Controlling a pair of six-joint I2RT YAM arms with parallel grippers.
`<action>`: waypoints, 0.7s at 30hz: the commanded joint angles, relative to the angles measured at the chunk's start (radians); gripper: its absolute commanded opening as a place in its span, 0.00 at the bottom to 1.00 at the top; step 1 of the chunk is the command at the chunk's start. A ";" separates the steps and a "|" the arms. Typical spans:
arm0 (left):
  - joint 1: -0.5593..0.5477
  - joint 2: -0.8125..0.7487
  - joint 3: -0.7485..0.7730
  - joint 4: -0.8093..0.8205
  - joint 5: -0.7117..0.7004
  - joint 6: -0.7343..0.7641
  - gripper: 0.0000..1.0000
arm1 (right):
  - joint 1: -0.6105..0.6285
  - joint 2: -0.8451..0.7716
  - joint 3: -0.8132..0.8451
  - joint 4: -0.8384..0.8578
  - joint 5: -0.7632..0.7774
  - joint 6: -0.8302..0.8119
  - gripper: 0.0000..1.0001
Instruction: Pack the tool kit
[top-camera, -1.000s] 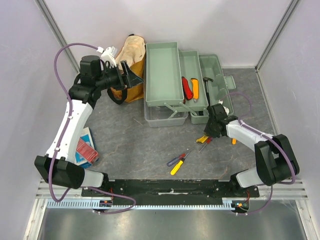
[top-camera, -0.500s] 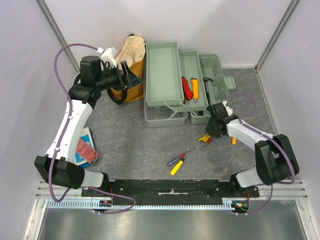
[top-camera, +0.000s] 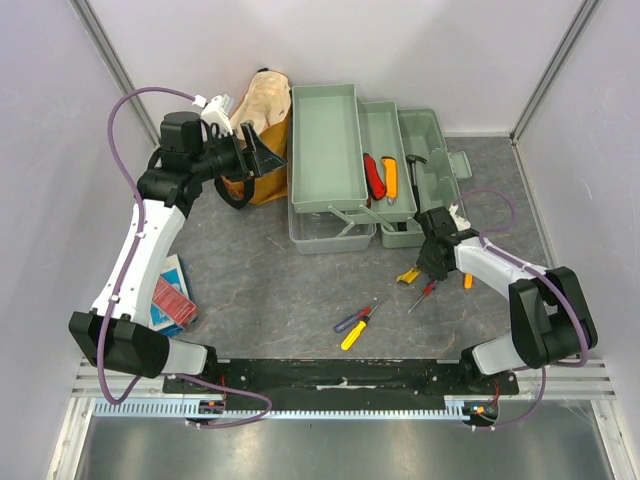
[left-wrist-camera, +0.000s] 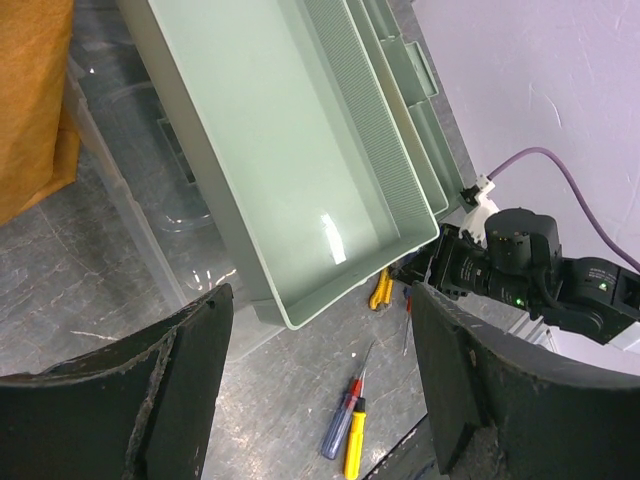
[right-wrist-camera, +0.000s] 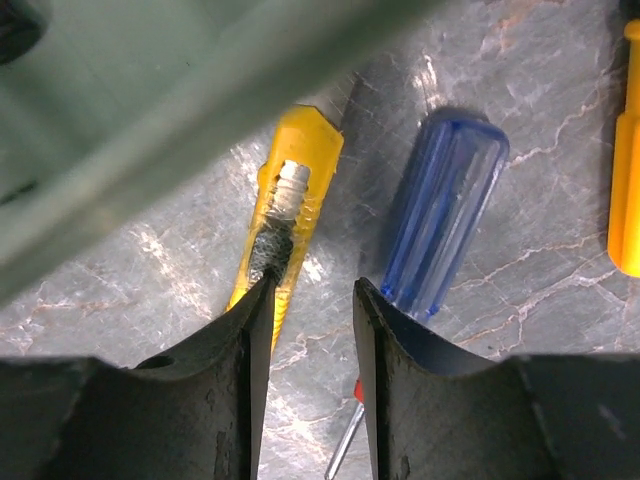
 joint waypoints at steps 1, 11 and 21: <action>-0.003 -0.024 -0.006 0.013 0.000 0.028 0.77 | -0.004 0.030 0.052 0.057 0.027 -0.006 0.45; -0.002 -0.033 -0.006 0.007 -0.015 0.036 0.77 | -0.004 0.046 0.061 0.068 0.017 -0.004 0.53; -0.002 -0.030 -0.001 0.005 -0.018 0.037 0.77 | -0.001 0.132 0.032 0.094 0.042 -0.001 0.71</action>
